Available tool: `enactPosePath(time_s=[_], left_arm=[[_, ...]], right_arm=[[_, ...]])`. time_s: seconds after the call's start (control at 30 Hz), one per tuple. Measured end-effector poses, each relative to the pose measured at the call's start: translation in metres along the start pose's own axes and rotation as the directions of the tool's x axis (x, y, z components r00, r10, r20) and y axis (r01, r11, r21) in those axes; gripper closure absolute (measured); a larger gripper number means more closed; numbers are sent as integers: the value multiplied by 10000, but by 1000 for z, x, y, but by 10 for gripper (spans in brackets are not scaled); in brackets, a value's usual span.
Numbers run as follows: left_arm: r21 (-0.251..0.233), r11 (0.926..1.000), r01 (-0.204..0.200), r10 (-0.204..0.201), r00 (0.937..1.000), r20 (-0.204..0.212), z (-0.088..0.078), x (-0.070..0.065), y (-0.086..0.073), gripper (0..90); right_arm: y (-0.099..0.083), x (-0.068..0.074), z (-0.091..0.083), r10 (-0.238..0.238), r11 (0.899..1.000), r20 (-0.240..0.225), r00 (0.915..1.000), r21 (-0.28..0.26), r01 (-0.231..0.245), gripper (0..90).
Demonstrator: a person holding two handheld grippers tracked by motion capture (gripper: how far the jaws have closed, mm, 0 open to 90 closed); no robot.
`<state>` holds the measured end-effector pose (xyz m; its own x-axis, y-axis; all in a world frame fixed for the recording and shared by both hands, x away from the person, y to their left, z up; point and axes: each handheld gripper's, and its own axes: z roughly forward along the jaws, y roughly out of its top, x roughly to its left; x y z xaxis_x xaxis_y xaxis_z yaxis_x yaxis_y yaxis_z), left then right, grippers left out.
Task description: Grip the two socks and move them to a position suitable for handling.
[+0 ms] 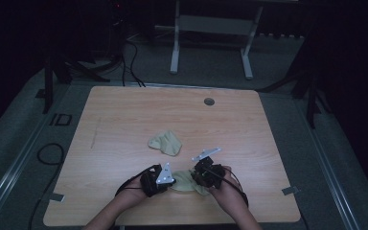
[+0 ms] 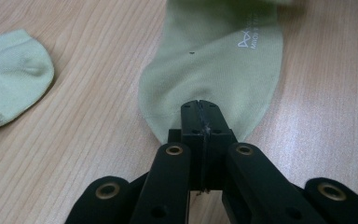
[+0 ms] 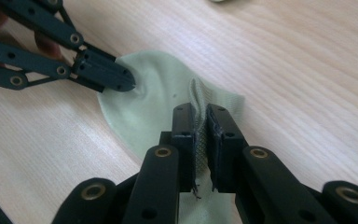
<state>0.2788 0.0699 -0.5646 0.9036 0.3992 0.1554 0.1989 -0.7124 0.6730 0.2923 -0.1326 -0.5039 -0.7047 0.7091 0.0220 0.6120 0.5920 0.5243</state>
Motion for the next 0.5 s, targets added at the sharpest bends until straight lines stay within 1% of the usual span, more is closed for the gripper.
enactPosePath(time_s=[0.07, 0.1, 0.13, 0.17, 0.23, 0.27, 0.3, 0.33, 0.37, 0.5], left_arm=[[2, 10000, -54, 54, 10000, -15, 0, 0, 0, 894], [-10, 10000, -75, 75, 10000, -14, 0, 0, 0, 894], [-31, 9999, -103, 103, 9999, -27, 0, 0, 0, 894], [-18, 9999, -118, 118, 9999, -19, 0, 0, 0, 894], [-7, 9999, -120, 120, 9999, -3, 0, 0, 0, 894], [-1, 9999, -131, 131, 9999, 2, 0, 0, 0, 894], [7, 9999, -133, 133, 9999, 15, 0, 0, 0, 894], [2, 9999, -125, 125, 9999, 35, 0, 0, 0, 894], [30, 9998, -183, 183, 9998, 60, 0, 1, 0, 894], [59, 9997, -233, 232, 9997, 110, 0, 2, 1, 894]], right_arm=[[-1, -5, -6, 179, 9996, -45, 9998, -198, -180, 821], [-2, -8, -9, 280, 9993, -76, 9996, -231, -282, 820], [-2, -8, -9, 280, 9993, -76, 9996, -231, -282, 820], [-4, -14, -14, 431, 9985, -100, 9990, -329, -434, 820], [-7, -20, -16, 585, 9975, -57, 9983, -386, -586, 818], [-7, -20, -16, 585, 9975, -57, 9983, -386, -586, 818], [-10, -27, -19, 814, 9958, -20, 9967, -430, -814, 818], [-10, -27, -19, 814, 9958, -20, 9967, -430, -814, 818], [-15, -35, -21, 1005, 9940, 33, 9949, -429, -1002, 817], [-24, -48, -21, 1318, 9908, 139, 9912, -329, -1313, 806]])
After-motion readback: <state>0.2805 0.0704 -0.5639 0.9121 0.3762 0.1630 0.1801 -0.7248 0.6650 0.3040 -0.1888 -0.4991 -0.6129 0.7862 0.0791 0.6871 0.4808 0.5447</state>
